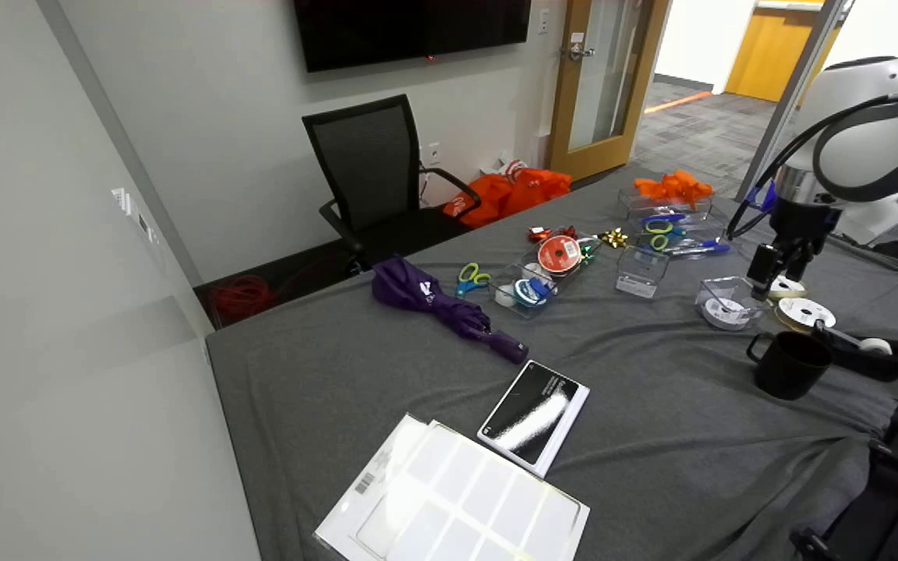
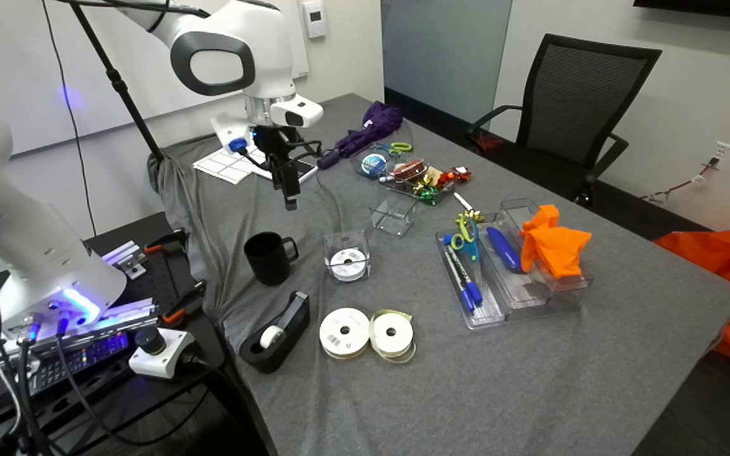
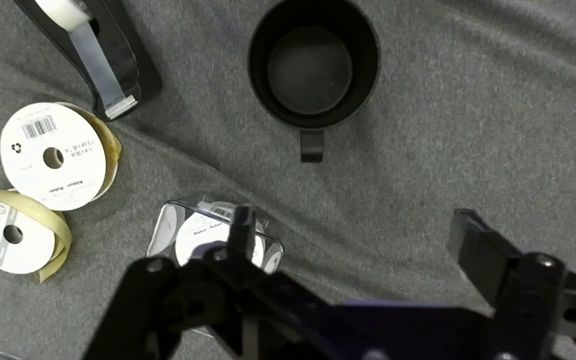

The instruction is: Put the black cup on the black object on the left

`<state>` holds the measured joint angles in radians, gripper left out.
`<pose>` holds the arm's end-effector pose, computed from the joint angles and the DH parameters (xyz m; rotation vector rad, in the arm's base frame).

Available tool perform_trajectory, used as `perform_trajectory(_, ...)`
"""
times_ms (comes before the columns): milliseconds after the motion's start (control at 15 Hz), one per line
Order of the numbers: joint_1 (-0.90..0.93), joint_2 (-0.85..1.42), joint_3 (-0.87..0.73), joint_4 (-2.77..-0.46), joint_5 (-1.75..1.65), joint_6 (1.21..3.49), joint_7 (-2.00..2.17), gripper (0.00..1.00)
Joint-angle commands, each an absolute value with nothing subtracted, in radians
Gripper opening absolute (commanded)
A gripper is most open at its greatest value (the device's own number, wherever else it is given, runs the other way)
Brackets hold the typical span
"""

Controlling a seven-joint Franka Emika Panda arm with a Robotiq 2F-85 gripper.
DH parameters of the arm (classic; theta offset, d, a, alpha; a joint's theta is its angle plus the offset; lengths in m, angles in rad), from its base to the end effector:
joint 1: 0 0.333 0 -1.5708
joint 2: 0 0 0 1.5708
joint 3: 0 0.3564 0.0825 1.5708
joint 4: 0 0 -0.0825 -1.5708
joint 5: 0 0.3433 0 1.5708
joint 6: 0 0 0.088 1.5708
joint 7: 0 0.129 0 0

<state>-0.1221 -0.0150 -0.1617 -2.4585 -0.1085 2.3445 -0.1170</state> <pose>0.4176 -0.1253 0.3436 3.0837 -0.1342 -0.1718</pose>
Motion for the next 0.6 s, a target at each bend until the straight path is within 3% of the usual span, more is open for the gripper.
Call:
perform_trajectory(0,-0.129,-0.015,-0.154,-2.458,-0.108,2.343,-0.117,1.0)
perform_trajectory(533,-0.147,0.104,-0.168,-2.423,-0.022,2.395,-0.21,1.0)
